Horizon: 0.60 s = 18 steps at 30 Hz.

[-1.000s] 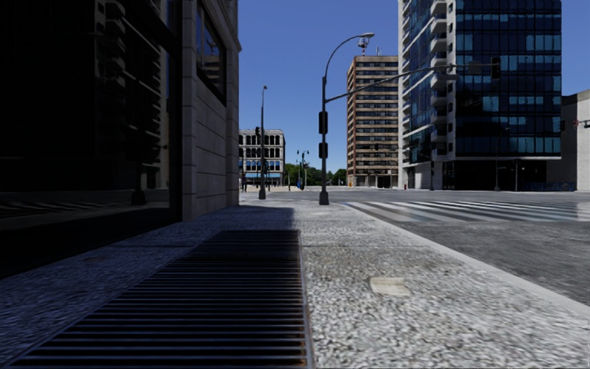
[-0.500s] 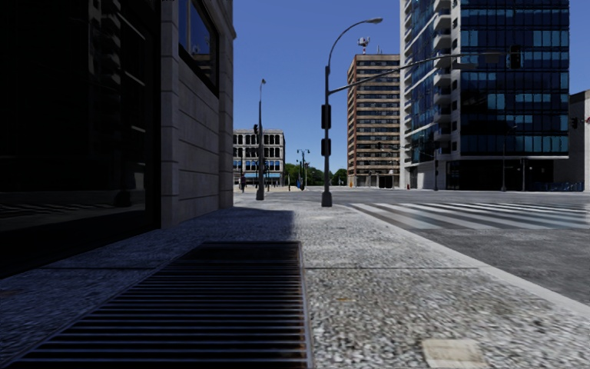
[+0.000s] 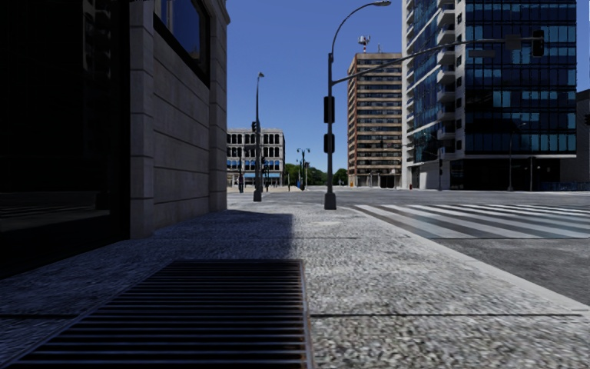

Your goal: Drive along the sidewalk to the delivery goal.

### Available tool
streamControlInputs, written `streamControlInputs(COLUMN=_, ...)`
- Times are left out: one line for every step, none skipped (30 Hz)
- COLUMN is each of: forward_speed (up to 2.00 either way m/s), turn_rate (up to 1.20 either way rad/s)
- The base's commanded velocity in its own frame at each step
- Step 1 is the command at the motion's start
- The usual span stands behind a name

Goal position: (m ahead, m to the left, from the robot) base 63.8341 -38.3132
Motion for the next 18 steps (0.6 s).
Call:
streamControlInputs(forward_speed=2.0, turn_rate=0.0)
streamControlInputs(forward_speed=2.0, turn_rate=0.0)
streamControlInputs(forward_speed=2.0, turn_rate=0.0)
streamControlInputs(forward_speed=2.0, turn_rate=0.0)
streamControlInputs(forward_speed=2.0, turn_rate=0.0)
streamControlInputs(forward_speed=2.0, turn_rate=0.0)
streamControlInputs(forward_speed=2.0, turn_rate=0.0)
streamControlInputs(forward_speed=2.0, turn_rate=0.0)
streamControlInputs(forward_speed=2.0, turn_rate=0.0)
streamControlInputs(forward_speed=2.0, turn_rate=0.0)
streamControlInputs(forward_speed=2.0, turn_rate=0.0)
streamControlInputs(forward_speed=2.0, turn_rate=0.0)
streamControlInputs(forward_speed=2.0, turn_rate=0.0)
streamControlInputs(forward_speed=2.0, turn_rate=0.0)
streamControlInputs(forward_speed=2.0, turn_rate=0.0)
streamControlInputs(forward_speed=2.0, turn_rate=0.0)
streamControlInputs(forward_speed=2.0, turn_rate=0.0)
streamControlInputs(forward_speed=2.0, turn_rate=0.0)
